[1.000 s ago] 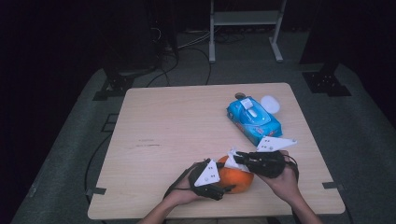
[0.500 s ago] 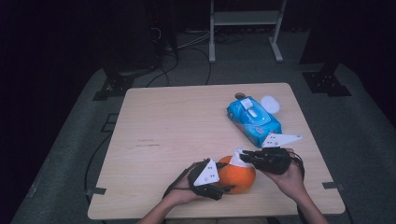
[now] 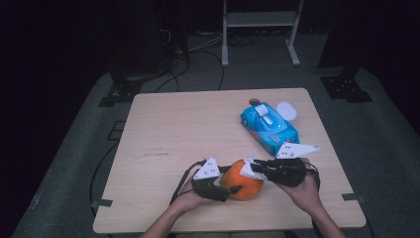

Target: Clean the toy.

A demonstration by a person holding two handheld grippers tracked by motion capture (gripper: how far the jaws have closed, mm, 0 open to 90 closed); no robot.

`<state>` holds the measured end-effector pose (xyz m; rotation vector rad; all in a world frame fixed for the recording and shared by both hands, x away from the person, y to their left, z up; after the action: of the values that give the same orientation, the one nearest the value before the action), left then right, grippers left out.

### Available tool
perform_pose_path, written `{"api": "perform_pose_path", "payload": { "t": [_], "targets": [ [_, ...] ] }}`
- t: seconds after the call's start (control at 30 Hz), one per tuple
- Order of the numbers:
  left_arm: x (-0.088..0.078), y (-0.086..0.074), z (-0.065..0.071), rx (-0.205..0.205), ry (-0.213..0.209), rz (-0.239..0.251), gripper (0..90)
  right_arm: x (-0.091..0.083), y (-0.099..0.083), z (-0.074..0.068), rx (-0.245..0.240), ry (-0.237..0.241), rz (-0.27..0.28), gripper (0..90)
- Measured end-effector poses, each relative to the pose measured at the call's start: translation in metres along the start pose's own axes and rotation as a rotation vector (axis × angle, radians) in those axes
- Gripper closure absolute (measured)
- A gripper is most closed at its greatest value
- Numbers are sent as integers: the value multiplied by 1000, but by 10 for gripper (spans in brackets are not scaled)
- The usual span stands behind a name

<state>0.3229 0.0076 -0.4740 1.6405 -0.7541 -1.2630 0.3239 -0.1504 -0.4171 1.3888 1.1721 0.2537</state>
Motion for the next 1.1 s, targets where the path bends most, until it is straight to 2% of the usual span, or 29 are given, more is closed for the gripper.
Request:
{"api": "perform_pose_path", "payload": {
  "t": [0.07, 0.13, 0.23, 0.3, 0.4, 0.47, 0.57, 0.67, 0.73, 0.83, 0.9, 1.0, 1.1],
  "targets": [
    [-1, -1, -3, -37, -3, 11, 290, -2, -5, 13, 43, -14, 2, 802],
    [-2, -2, -6, -72, -6, 15, 290, -3, -9, 17, 51, -30, 0, 803],
    [-1, -2, -10, -107, 5, 18, 290, -2, -5, 7, 19, -34, 9, 803],
    [-3, -4, -14, -149, 8, 27, 289, 0, -2, -6, -14, -9, 10, 803],
    [-4, -6, -16, -173, 5, 37, 284, 6, -2, -16, -62, -2, -3, 802],
    [-4, -5, -16, -170, 4, 36, 284, 5, -2, -13, -54, -1, -1, 801],
    [-4, -4, -14, -148, 2, 35, 279, 2, -6, 1, -22, -25, -1, 800],
    [-4, -5, -14, -142, -3, 38, 278, -1, -10, 17, 6, -70, -8, 800],
    [-3, -5, -14, -143, -2, 40, 275, 0, -13, 23, 23, -80, -15, 799],
    [-2, -5, -14, -152, 2, 45, 268, 0, -12, 19, 16, -79, -12, 800],
    [-1, -5, -14, -153, 12, 40, 259, 2, -8, 12, 3, -66, -7, 802],
    [0, -3, -11, -119, 29, 17, 247, 5, -3, -4, -37, -38, -10, 802],
    [2, -2, -9, -108, 27, 19, 248, 7, 2, -18, -62, 1, -1, 801]
  ]
}}
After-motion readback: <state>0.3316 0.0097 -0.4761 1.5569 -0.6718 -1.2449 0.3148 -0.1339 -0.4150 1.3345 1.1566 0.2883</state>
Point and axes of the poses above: each handheld gripper's, and its own axes: x roughly forward along the jaws, y roughly out of its top, z roughly to its right, the point moved 7 cm from there along x, roughly forward along the jaws, and after that the axes turned 8 degrees about x, right-handed, at the moved point
